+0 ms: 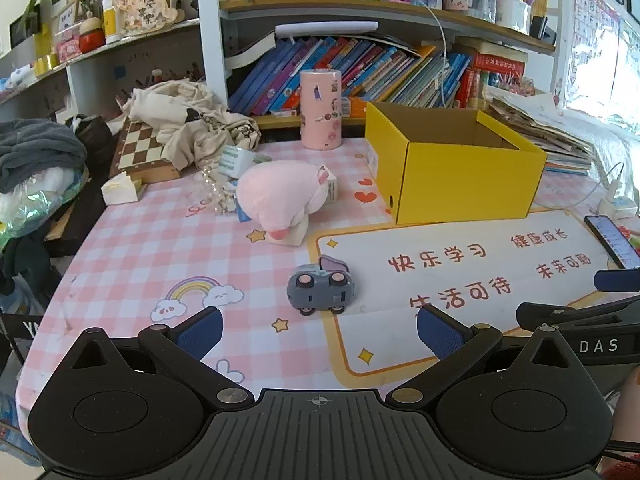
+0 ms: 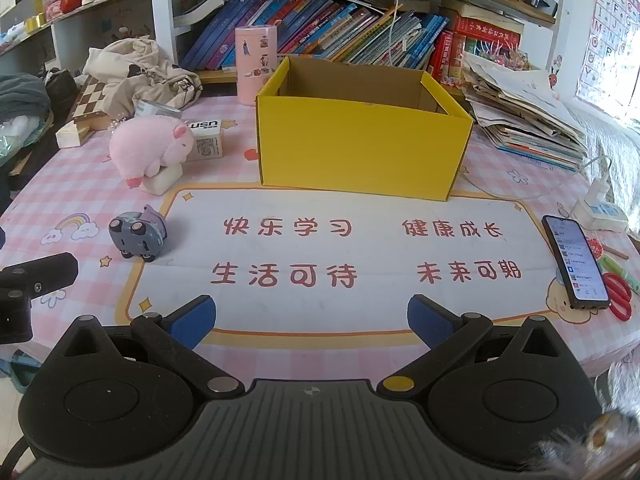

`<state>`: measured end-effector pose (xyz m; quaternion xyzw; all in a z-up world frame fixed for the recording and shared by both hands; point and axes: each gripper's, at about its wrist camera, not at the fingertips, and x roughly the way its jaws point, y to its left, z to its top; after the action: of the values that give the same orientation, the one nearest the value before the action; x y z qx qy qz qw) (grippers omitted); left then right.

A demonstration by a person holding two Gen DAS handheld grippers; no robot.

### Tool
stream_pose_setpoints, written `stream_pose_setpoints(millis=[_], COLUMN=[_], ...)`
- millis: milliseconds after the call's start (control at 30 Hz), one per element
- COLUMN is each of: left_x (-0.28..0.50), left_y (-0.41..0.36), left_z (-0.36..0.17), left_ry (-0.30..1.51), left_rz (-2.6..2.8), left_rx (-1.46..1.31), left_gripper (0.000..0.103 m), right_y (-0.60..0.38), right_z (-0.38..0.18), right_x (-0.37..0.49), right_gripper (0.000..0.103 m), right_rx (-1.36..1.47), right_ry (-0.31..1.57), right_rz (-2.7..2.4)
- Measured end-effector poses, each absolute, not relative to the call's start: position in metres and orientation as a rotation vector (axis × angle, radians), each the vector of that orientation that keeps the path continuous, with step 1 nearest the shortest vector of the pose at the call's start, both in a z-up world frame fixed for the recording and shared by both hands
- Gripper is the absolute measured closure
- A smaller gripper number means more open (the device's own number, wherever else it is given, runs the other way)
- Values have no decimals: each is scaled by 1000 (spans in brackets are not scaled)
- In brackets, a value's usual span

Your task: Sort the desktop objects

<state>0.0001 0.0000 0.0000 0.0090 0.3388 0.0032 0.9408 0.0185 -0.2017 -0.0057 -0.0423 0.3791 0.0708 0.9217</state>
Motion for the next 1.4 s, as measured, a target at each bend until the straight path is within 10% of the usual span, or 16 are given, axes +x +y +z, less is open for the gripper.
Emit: stream_pose_setpoints(millis=[1400], left_x=[-2], left_y=[-3], left_z=[-2], left_ry=[707], left_rz=[10], left_rx=[33], left_gripper=[0], right_y=[-206], right_z=[-6], right_x=[18], right_gripper=[0], right_rx=[-83], right_ry=[779], right_rz=[150])
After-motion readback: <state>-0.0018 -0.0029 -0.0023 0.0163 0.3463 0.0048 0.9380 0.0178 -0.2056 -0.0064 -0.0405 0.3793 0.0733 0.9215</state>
